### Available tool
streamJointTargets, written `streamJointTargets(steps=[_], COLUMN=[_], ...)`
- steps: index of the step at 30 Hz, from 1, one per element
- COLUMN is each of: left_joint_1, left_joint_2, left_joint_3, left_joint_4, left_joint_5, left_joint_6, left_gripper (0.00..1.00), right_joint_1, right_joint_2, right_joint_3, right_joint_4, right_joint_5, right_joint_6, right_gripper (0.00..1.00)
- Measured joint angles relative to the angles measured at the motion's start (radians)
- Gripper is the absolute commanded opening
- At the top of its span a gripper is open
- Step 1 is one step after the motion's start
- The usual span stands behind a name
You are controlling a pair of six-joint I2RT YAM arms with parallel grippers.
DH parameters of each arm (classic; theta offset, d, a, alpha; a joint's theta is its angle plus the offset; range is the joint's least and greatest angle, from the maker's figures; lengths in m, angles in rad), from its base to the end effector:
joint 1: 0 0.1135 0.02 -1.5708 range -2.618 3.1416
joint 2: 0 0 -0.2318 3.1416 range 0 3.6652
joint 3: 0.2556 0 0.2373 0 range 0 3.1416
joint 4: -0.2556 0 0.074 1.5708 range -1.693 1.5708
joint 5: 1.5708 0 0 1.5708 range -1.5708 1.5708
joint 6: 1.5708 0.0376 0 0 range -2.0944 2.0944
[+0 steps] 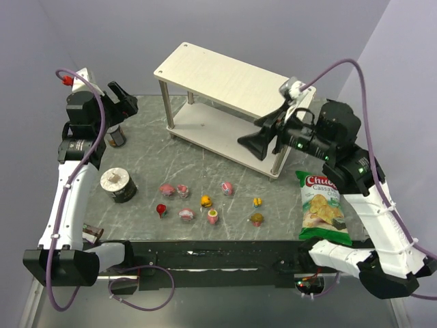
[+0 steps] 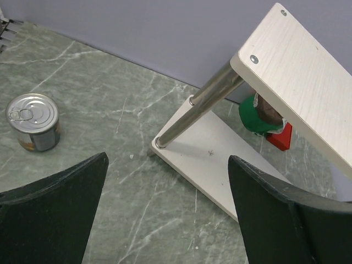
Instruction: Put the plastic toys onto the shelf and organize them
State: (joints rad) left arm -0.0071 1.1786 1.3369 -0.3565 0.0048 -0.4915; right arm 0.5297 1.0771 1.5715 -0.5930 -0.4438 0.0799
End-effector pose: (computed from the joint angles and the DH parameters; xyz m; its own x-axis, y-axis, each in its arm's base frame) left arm 0.2581 -0.0020 0.4012 -0.1792 -0.4707 -0.8639 -0.0825 0.8822 -0.4635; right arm 0.1569 0.1105 0.4687 -0.1505 -0.0046 -0.9886 -0.8156 0.5656 0.1216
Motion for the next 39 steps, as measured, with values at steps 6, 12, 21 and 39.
streamJointTargets(steps=[6,12,21,39], left_joint_1=[0.000,0.000,0.000,0.000], left_joint_2=[0.000,0.000,0.000,0.000], left_joint_3=[-0.008,-0.037,-0.077,-0.120], left_joint_4=[0.019,0.039,0.051,0.051], left_joint_5=[0.045,0.073,0.098,0.137], left_joint_6=[0.000,0.000,-0.003,-0.023], left_gripper=[0.96,0.96,0.96,0.96], right_joint_1=[0.227,0.459,0.553,0.564], right_joint_2=[-0.058,-0.087,0.024,0.364], right_joint_3=[-0.137,-0.359,-0.578,-0.681], right_joint_4=[0.032,0.113,0.192,0.325], right_joint_5=[0.100,0.224,0.400,0.405], right_joint_6=[-0.046,-0.052,-0.044,-0.074], right_gripper=[0.89,0.89,0.84,0.71])
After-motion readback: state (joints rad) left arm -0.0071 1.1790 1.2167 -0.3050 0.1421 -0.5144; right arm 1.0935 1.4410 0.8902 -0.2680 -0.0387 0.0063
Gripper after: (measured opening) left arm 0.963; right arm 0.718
